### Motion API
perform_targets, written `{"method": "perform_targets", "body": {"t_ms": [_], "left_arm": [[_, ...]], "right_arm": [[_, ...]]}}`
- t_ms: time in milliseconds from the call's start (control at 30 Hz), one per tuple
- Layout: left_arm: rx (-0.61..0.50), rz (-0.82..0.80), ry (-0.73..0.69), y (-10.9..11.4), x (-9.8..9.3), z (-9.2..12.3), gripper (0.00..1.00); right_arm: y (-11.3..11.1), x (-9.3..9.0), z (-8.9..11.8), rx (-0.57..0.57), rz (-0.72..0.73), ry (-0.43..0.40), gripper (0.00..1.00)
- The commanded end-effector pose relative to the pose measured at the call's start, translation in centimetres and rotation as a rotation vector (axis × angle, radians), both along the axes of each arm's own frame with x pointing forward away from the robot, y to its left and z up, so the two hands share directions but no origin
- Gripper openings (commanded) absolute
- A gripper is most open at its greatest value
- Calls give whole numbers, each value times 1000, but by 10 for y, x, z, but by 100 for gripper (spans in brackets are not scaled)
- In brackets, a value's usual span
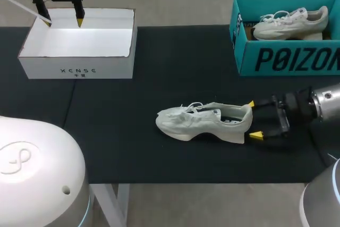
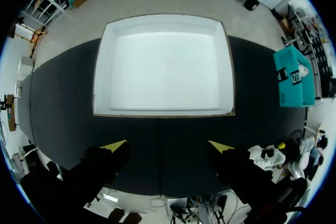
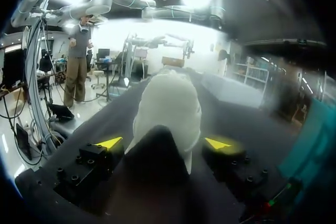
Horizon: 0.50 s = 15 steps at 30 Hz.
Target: Take the shoe out of the shoebox, open the shoe tongue, remove and reinsert the insole, then place the shoe into the shoebox
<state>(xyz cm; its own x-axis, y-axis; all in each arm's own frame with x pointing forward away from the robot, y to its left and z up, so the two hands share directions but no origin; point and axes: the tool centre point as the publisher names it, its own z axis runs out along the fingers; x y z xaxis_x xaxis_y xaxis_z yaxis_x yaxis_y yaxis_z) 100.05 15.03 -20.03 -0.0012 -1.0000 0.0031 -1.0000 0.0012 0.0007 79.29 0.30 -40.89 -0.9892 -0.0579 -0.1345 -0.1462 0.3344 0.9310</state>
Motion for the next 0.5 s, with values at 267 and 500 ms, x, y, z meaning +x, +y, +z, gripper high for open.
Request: {"method": "perform_targets", "body": {"t_ms": [267, 500], "left_arm": [[1, 1, 1, 0, 0, 0, 100], [1, 1, 1, 0, 0, 0, 100]], "right_arm": [[12, 14, -13, 14, 5, 22, 100], [16, 19, -14, 14, 4, 33, 100]]}}
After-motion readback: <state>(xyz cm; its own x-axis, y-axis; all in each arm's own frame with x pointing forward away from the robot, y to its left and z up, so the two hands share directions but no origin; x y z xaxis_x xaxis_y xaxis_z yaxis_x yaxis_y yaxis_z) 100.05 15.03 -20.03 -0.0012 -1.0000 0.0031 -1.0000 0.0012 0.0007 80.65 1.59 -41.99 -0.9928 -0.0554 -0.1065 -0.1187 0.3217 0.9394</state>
